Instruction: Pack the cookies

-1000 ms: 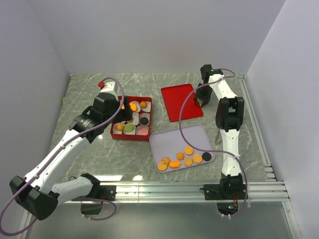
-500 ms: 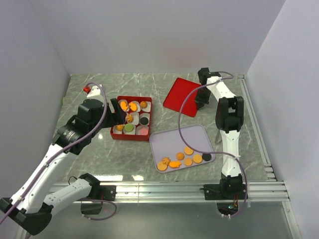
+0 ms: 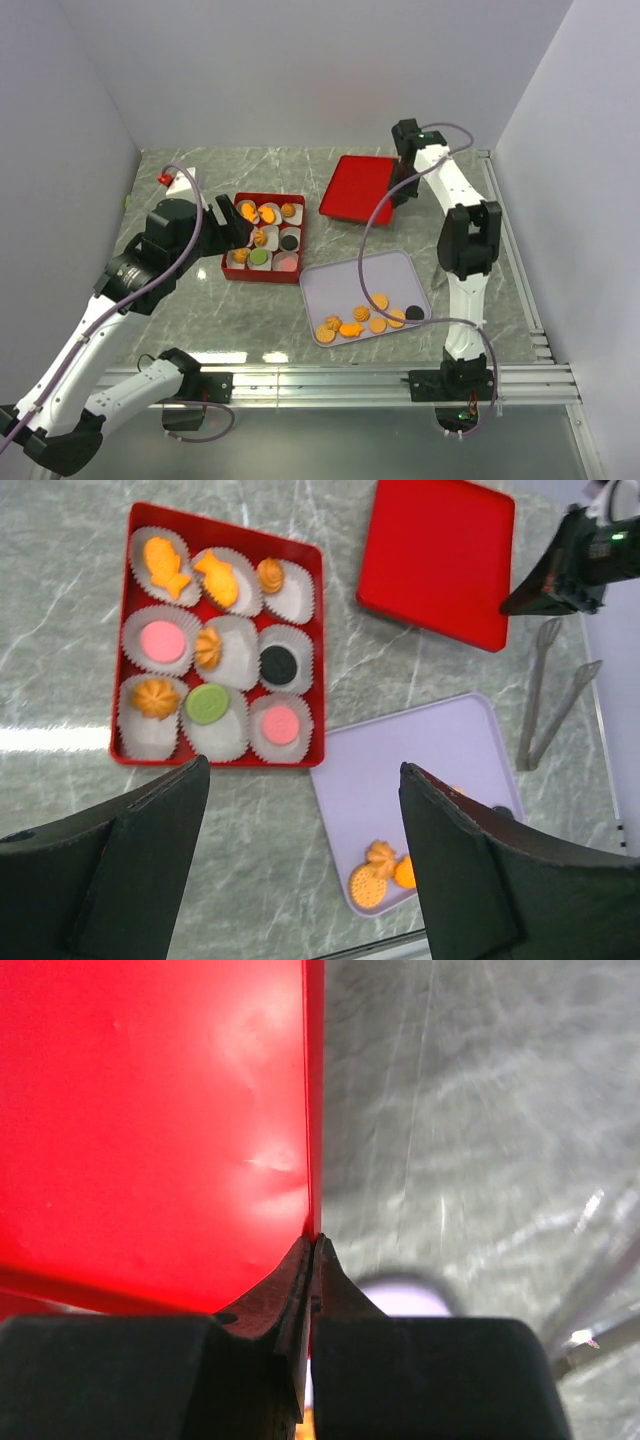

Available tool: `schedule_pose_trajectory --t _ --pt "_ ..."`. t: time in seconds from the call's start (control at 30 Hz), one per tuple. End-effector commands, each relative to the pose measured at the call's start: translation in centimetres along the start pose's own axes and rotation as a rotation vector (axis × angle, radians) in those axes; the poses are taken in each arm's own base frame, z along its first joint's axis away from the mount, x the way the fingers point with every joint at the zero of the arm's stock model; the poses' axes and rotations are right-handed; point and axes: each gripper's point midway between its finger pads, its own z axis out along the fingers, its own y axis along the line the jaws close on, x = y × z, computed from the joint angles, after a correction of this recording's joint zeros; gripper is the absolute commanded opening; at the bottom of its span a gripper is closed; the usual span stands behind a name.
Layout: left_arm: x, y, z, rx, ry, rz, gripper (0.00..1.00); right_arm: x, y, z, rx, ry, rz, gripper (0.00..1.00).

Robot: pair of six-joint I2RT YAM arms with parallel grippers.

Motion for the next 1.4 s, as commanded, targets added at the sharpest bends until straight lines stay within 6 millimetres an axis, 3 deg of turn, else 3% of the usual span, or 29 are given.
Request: schedule_pose_trajectory --t 0.0,0.17,0.4,0.53,0.77,1.13,1.23,1.27,1.33,1.37 --pt "-2.5 -2.6 0.0 0.087 -0.058 -0.030 0.83 -2.9 1.1 -10.3 -0.106 -0.221 0.003 0.00" --pt "-2.8 -4.0 1.5 0.133 -0.063 -0.054 0.83 -1.7 1.2 -15.5 -0.171 -0.292 0.002 0.00" --pt "-4.3 -7.1 4.4 0.215 -0.076 -0.077 0.84 1.6 2.6 -20.2 -0.291 -0.314 -0.012 0.00" --pt "-6.4 -9.7 4.9 0.295 -0.112 -0.076 0.84 2.5 3.5 -22.5 -0.342 -0.327 -0.034 0.00" --pt "-7.8 -12.3 6.2 0.382 -0.126 -0.079 0.86 4.1 4.6 -24.5 -0.387 -0.308 -0.080 0.00" --pt "-6.5 -14.3 8.8 0.442 -0.032 -0.104 0.87 6.4 7.1 -27.2 -0.526 -0.289 -0.079 0.00" --pt "-7.1 -15.2 8.6 0.487 -0.031 -0.117 0.76 6.5 7.4 -27.9 -0.556 -0.294 -0.071 0.00" --pt "-7.4 -15.5 8.4 0.499 -0.034 -0.127 0.59 6.6 7.5 -28.1 -0.568 -0.296 -0.069 0.00" --pt "-8.2 -16.0 7.7 0.529 -0.055 -0.133 0.41 6.7 7.6 -27.8 -0.574 -0.291 -0.069 0.00" --pt "-8.6 -16.1 7.4 0.535 -0.067 -0.138 0.25 6.8 7.7 -27.8 -0.577 -0.288 -0.068 0.00"
